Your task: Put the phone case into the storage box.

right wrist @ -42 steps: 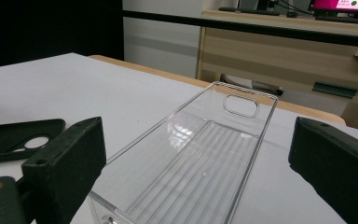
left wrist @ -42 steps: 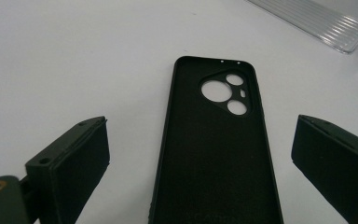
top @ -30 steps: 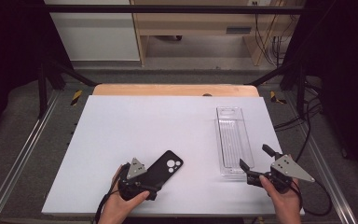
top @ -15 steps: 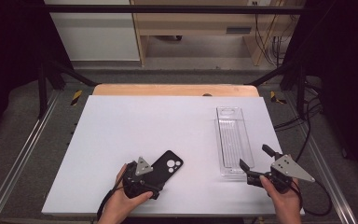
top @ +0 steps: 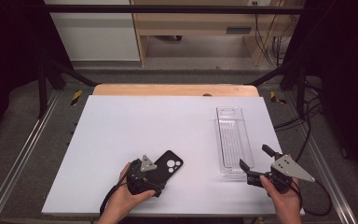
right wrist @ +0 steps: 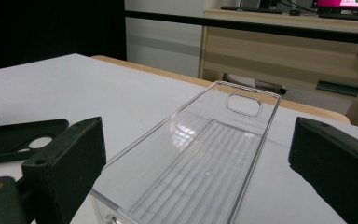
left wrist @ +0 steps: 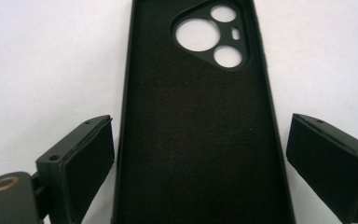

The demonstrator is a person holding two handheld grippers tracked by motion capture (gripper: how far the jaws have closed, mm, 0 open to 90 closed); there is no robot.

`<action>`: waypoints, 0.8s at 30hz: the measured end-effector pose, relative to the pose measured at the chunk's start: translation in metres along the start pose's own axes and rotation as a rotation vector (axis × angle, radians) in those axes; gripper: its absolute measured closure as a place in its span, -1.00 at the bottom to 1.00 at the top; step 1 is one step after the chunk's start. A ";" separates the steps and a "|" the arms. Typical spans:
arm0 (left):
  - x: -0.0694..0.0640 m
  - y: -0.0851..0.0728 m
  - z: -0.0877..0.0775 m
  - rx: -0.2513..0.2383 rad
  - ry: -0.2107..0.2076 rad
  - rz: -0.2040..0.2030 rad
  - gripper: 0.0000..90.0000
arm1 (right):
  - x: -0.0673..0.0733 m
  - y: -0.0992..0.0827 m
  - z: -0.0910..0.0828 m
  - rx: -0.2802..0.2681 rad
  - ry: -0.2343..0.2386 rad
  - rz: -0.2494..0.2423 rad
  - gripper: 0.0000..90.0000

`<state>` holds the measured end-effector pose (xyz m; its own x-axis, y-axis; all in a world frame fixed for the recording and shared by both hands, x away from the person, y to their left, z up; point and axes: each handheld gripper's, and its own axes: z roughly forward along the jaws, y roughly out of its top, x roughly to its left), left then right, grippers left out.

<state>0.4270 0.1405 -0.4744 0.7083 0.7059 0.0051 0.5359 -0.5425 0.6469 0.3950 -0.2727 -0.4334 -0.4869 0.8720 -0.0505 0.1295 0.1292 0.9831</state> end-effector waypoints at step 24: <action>-0.001 0.004 0.004 0.050 -0.002 -0.004 -0.70 | 0.000 0.000 0.001 0.000 0.004 0.003 -0.90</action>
<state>0.4303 0.1363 -0.4750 0.7072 0.7070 0.0012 0.5607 -0.5618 0.6083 0.3955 -0.2720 -0.4337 -0.4902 0.8703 -0.0467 0.1312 0.1267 0.9832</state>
